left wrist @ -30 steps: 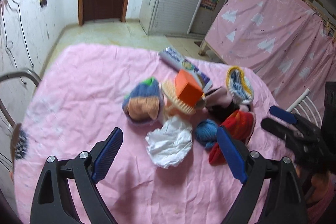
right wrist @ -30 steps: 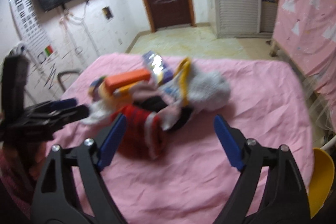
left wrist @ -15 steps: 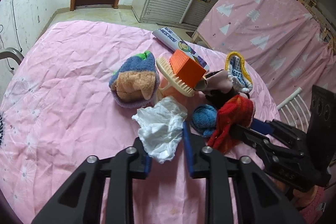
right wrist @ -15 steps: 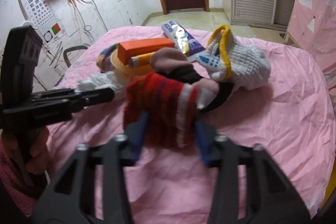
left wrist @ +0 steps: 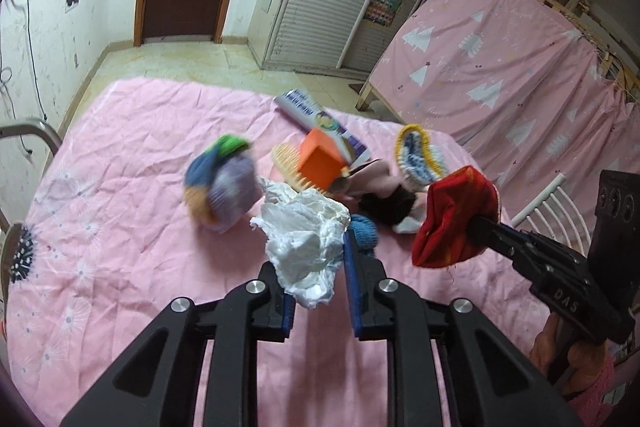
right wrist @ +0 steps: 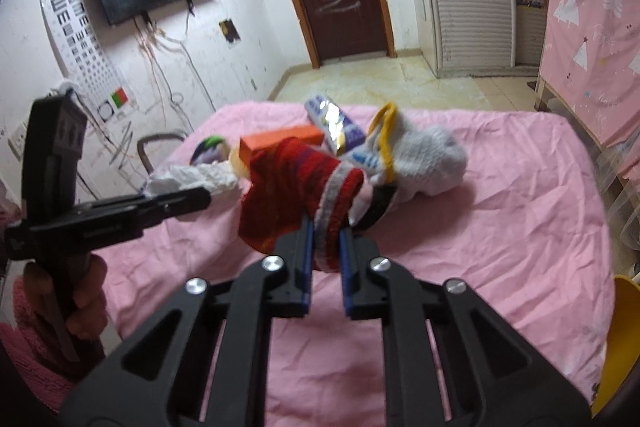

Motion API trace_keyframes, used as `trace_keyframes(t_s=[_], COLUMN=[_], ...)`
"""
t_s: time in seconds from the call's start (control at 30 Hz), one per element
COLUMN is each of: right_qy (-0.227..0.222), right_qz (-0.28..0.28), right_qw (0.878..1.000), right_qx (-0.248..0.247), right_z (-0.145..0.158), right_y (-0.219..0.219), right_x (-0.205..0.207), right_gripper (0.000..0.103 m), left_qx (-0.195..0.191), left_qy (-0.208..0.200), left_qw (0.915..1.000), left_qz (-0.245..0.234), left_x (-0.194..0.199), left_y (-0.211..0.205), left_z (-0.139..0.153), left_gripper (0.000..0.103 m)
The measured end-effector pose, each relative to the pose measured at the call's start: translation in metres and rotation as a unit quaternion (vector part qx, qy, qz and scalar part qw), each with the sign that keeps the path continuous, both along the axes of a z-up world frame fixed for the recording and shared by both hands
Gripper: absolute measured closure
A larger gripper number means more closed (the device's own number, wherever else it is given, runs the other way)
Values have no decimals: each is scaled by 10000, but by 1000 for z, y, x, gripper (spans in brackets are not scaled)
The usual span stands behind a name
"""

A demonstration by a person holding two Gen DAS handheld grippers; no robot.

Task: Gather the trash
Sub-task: 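Carry tissue and red knit item to the yellow bucket and release both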

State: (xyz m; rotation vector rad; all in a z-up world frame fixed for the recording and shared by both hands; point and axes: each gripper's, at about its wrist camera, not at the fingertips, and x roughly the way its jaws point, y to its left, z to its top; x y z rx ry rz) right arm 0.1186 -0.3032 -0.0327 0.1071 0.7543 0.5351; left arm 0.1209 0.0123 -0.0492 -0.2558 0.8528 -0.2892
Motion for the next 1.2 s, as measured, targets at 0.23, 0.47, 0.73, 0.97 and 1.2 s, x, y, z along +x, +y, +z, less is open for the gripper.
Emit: trace_keyframes(t_s=[0.23, 0.47, 0.73, 0.97, 1.2], right_qy=[-182, -304, -441, -426, -353], right_qz=[-378, -878, -1539, -2275, -3045], right_qw=[9987, 9946, 9854, 9711, 9508], right_qx=[280, 453, 585, 574, 454], right_z=[13, 16, 16, 7, -10], right_y=[-38, -86, -152, -213, -272], right_x=[-3, -8, -21, -40, -63], right_gripper=[92, 92, 92, 92, 92], left_qx=[88, 198, 207, 181, 419], left_qy=[-387, -559, -735, -935, -1012], left_qw=[9989, 9966, 9906, 9794, 9627], left_qz=[-230, -581, -1135, -1780, -2472], left_x=[-15, -15, -14, -19, -28], left_y=[-24, -60, -122, -194, -267], left_z=[29, 38, 43, 50, 51], left_gripper=[92, 92, 92, 92, 92])
